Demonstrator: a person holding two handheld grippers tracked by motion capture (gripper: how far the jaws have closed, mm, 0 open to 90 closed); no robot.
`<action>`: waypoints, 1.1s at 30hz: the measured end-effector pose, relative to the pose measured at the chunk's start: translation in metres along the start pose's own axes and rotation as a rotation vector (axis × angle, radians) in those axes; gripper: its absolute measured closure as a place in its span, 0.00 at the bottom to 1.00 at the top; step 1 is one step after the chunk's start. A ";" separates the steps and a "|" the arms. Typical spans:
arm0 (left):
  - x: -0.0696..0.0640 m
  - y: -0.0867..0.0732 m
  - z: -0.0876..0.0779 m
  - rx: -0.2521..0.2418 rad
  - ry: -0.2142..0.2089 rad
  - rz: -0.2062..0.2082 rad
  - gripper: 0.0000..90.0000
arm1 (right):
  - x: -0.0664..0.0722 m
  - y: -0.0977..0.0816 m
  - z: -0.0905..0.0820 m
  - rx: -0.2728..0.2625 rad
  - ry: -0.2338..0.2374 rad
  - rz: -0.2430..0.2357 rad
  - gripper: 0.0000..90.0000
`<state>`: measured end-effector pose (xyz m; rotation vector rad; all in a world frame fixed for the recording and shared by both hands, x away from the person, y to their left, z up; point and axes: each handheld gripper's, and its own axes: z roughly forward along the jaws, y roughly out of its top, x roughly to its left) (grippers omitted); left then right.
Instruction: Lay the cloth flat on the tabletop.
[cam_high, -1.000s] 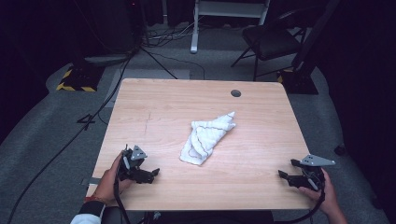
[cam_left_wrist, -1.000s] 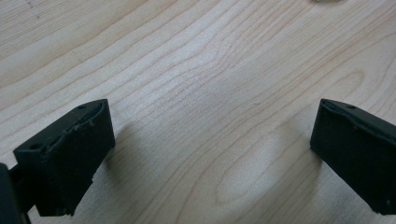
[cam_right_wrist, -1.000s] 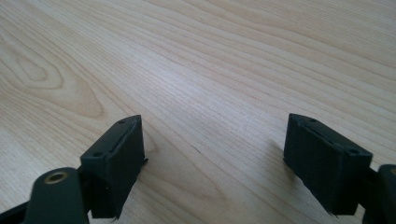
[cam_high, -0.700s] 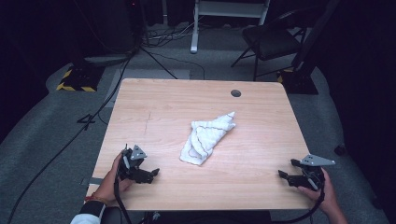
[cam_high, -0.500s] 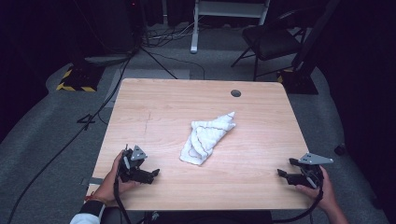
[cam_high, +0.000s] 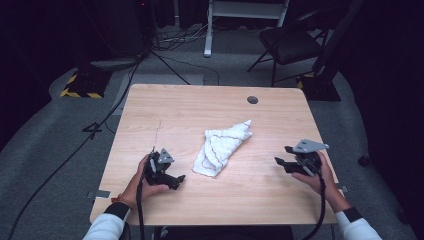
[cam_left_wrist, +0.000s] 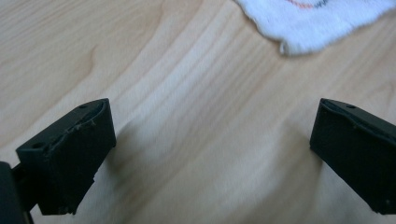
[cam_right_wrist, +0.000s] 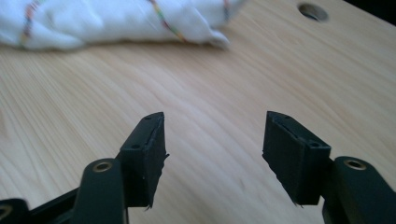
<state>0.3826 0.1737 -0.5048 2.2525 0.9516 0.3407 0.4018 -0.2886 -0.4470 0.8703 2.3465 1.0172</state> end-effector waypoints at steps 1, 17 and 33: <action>0.000 0.004 0.003 0.005 -0.006 0.007 0.00 | 0.005 0.010 0.007 -0.002 0.023 -0.004 0.44; -0.009 0.029 0.025 0.001 -0.050 0.056 0.02 | 0.090 0.106 0.117 0.028 0.172 -0.159 0.46; -0.017 0.040 0.028 -0.053 -0.149 0.154 0.61 | 0.125 0.125 0.171 0.164 0.147 -0.213 0.54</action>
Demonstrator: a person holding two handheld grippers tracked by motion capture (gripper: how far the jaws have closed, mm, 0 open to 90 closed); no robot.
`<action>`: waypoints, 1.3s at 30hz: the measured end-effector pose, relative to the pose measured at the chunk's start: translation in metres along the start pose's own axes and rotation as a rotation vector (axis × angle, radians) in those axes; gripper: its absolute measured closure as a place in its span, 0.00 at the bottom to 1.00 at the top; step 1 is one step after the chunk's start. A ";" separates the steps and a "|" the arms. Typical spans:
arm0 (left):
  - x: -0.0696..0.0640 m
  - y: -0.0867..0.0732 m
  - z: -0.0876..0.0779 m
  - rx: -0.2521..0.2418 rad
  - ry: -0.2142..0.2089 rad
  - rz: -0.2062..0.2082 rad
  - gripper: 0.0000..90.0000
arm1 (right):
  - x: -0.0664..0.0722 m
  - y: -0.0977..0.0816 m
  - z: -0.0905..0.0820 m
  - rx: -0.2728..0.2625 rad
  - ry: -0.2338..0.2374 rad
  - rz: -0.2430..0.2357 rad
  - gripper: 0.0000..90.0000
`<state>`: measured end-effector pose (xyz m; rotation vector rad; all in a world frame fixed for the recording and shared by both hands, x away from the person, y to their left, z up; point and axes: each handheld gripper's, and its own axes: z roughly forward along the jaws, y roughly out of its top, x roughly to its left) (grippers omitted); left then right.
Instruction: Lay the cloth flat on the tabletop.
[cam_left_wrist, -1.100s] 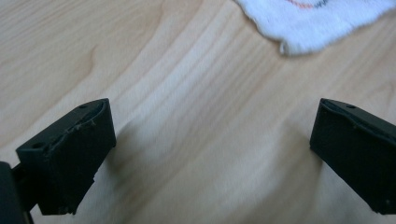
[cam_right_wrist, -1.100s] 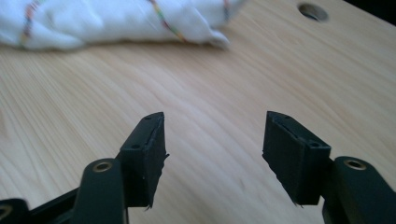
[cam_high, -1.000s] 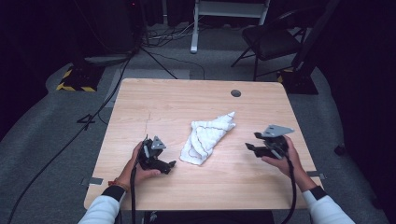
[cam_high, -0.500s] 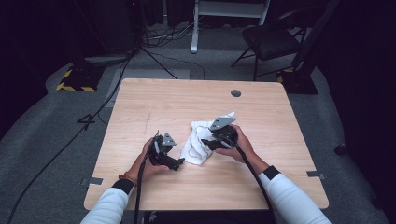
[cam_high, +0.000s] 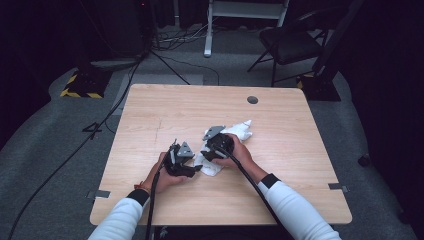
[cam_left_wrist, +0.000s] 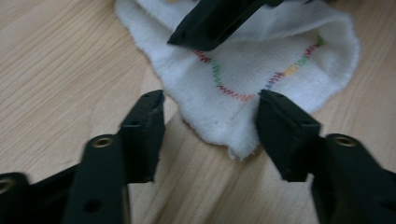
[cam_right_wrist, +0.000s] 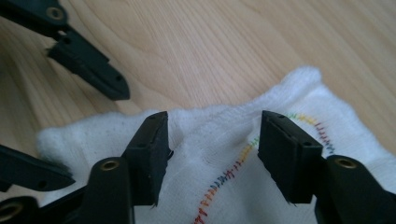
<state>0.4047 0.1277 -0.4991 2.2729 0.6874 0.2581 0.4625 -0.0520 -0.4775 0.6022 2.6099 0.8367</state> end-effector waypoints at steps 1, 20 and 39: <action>0.000 0.001 0.000 -0.001 -0.004 0.007 0.65 | 0.000 -0.001 0.001 0.006 0.002 0.007 0.59; -0.002 0.003 0.001 0.002 -0.048 0.018 0.89 | -0.027 -0.054 -0.081 -0.122 -0.048 0.072 0.93; -0.044 0.001 -0.006 0.052 -0.126 0.077 0.88 | -0.017 -0.174 -0.143 -0.058 -0.038 0.205 0.84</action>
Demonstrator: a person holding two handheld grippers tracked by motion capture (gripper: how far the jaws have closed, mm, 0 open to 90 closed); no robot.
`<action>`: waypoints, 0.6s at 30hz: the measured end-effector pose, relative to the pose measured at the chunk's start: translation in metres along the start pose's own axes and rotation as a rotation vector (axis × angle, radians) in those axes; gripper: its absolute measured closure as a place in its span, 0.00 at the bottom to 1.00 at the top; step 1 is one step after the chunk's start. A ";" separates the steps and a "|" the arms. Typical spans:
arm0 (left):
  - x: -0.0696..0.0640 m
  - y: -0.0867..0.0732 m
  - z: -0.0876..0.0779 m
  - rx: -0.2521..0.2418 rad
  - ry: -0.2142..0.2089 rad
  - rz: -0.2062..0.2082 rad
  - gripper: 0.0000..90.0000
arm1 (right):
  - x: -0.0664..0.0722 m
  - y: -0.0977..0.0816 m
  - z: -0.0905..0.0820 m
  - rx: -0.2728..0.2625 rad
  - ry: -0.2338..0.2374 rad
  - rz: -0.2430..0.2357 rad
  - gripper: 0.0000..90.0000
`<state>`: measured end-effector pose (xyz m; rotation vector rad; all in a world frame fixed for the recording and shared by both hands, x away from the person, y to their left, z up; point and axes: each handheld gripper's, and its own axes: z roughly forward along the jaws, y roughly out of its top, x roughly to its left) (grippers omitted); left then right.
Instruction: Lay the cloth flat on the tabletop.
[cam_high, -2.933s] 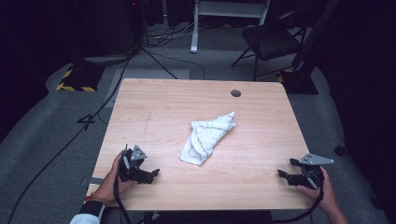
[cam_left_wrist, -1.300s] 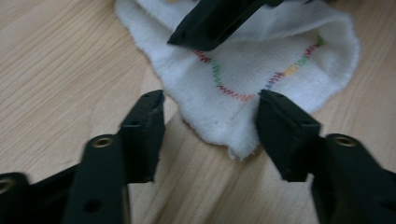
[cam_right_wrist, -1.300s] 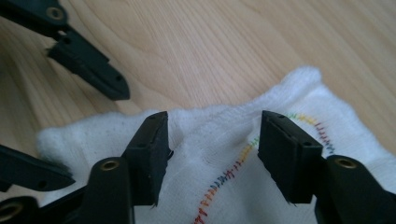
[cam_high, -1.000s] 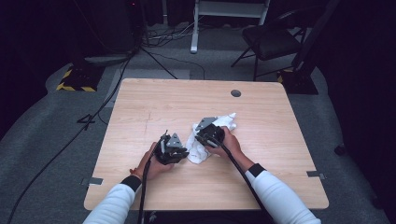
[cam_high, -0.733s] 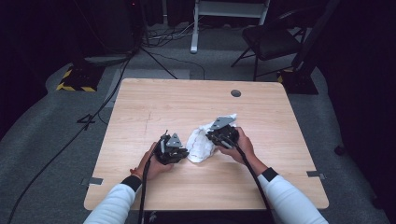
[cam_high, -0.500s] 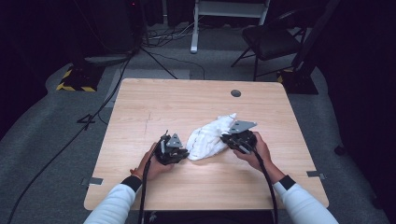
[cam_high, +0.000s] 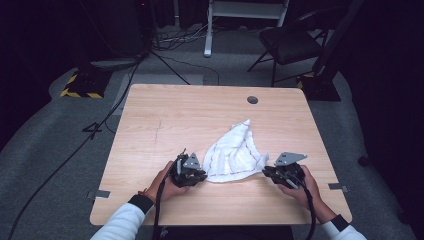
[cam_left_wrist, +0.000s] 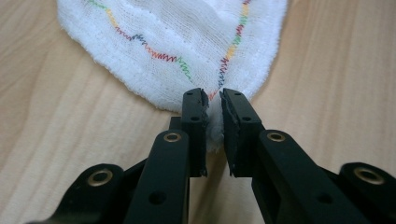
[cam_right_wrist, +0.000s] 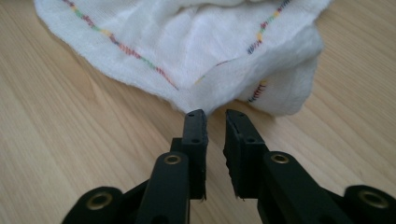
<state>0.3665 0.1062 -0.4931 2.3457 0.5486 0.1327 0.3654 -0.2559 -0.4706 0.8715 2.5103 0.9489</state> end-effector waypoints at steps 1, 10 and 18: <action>-0.003 0.000 0.000 0.006 -0.001 0.013 0.87 | 0.000 -0.004 -0.004 -0.004 -0.004 0.009 0.84; -0.010 0.001 -0.006 0.000 0.021 0.016 0.64 | -0.016 -0.004 -0.032 -0.115 -0.068 0.059 0.60; 0.010 0.023 -0.015 -0.080 0.090 -0.041 0.37 | -0.038 0.023 -0.021 -0.143 -0.106 0.019 0.54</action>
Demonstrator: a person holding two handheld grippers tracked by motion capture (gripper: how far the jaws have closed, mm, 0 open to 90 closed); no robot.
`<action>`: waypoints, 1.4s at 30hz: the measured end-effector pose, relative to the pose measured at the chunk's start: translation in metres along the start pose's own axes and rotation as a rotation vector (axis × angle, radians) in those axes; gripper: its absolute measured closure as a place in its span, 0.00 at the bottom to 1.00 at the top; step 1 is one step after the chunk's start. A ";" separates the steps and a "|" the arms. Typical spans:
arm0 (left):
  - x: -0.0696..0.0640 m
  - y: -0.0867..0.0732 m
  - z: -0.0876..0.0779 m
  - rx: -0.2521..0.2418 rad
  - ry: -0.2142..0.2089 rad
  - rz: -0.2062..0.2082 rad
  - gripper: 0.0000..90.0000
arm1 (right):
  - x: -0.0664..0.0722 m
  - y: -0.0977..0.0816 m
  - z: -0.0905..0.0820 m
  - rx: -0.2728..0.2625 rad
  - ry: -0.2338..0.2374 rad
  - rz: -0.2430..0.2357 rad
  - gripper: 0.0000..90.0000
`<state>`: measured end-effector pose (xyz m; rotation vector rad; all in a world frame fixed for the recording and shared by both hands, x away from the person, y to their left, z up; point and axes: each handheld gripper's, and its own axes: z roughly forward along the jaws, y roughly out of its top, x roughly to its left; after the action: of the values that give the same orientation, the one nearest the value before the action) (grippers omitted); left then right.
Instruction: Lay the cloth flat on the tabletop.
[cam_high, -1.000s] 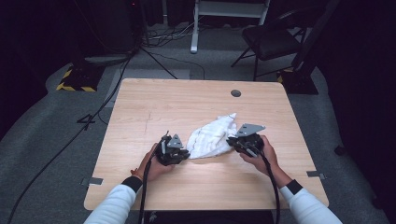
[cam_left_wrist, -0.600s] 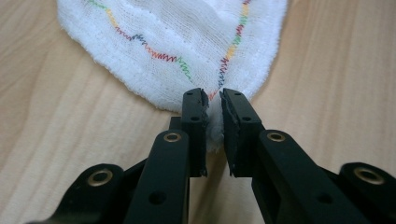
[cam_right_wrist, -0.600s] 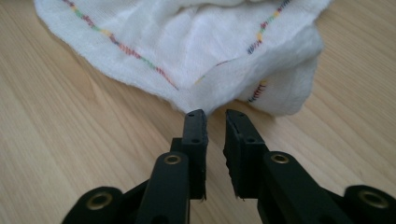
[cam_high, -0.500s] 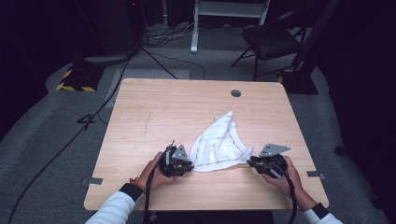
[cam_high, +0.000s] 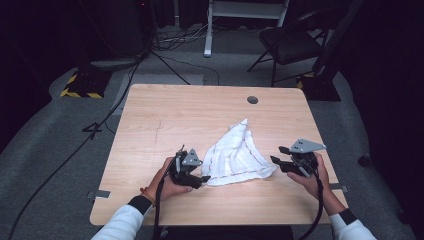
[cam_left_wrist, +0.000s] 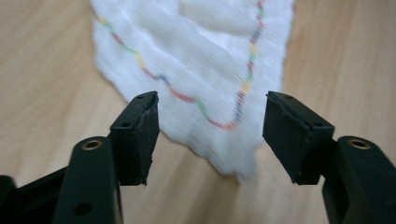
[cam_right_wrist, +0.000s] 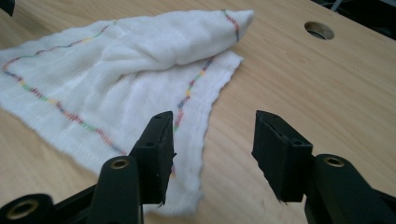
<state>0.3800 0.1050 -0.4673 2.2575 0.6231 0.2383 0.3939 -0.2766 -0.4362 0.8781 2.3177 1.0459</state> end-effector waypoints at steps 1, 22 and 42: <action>0.003 0.003 0.001 -0.008 0.007 -0.008 0.35 | -0.003 0.006 0.009 0.005 0.007 -0.009 0.52; 0.052 0.046 0.075 0.080 0.065 0.026 0.89 | -0.019 0.022 0.107 0.227 0.070 -0.051 0.58; 0.038 0.007 0.039 0.092 0.054 -0.019 0.88 | -0.025 -0.024 0.052 0.241 0.013 0.054 0.51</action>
<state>0.4293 0.0955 -0.4894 2.3388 0.6969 0.2672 0.4344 -0.2802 -0.4830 1.0319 2.4792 0.8060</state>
